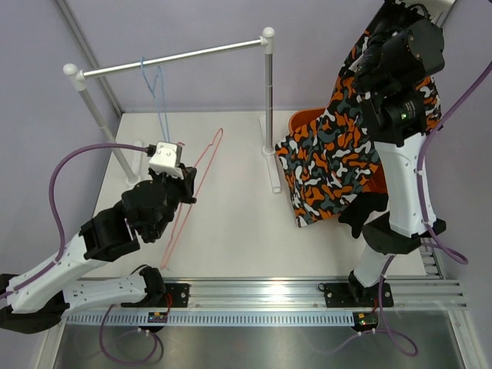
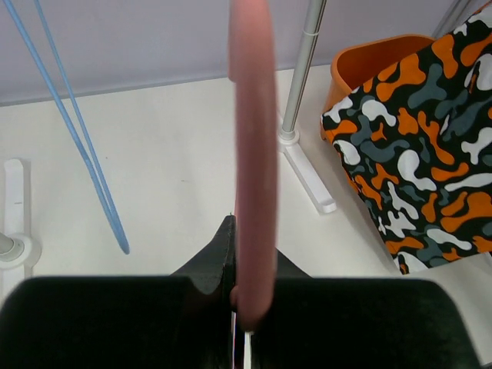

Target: Remove the shorts from the hanger

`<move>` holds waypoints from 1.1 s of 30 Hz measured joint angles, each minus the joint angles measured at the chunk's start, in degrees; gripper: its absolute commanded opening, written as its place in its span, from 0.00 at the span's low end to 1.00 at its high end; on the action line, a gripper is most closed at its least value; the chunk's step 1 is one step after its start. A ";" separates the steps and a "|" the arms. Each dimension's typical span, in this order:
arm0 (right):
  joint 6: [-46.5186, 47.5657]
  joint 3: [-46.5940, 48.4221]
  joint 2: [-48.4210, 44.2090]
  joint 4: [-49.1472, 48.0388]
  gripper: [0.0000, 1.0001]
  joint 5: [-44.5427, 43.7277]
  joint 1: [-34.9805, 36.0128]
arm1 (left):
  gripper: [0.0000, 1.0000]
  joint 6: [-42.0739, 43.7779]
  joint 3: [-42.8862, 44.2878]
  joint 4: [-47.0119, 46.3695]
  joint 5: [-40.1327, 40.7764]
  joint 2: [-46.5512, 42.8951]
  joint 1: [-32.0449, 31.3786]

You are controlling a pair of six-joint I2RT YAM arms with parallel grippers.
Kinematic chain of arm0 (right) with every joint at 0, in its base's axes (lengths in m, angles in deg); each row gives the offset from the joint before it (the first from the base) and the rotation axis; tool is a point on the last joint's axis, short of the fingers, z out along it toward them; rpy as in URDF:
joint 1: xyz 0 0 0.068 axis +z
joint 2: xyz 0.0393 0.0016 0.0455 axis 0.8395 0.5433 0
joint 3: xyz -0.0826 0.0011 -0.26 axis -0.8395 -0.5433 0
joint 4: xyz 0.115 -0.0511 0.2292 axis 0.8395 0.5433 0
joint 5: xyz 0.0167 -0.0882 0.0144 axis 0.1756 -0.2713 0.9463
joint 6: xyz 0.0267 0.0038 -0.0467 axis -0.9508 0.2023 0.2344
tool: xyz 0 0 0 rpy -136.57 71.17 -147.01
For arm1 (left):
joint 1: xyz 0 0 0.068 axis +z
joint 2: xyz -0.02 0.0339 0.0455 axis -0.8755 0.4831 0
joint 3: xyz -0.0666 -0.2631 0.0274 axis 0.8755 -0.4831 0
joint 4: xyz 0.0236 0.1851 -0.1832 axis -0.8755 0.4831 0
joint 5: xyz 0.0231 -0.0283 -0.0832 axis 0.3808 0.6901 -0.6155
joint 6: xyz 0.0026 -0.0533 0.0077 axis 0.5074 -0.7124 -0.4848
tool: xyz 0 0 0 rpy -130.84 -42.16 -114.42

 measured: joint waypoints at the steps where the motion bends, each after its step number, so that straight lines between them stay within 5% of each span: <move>1: 0.42 0.79 0.96 -0.70 0.01 0.04 -0.79 | 0.00 -0.20 0.00 0.26 -0.07 -0.04 0.00; 8: -5.60 1.40 1.99 0.39 0.01 2.03 -11.13 | 0.00 -0.83 -0.61 1.92 -0.68 0.00 0.00; 19: -26.14 -5.51 4.50 17.90 0.00 15.45 -19.26 | 0.00 -0.81 -2.99 1.95 -1.75 1.29 0.02; 26: -44.00 -20.31 4.85 24.22 0.00 32.15 -39.30 | 0.00 -0.83 -3.63 1.92 -2.14 1.25 0.00; 33: -51.89 -27.56 -3.82 24.30 0.00 39.06 -43.19 | 0.00 -1.03 -3.78 1.92 -2.51 1.29 0.00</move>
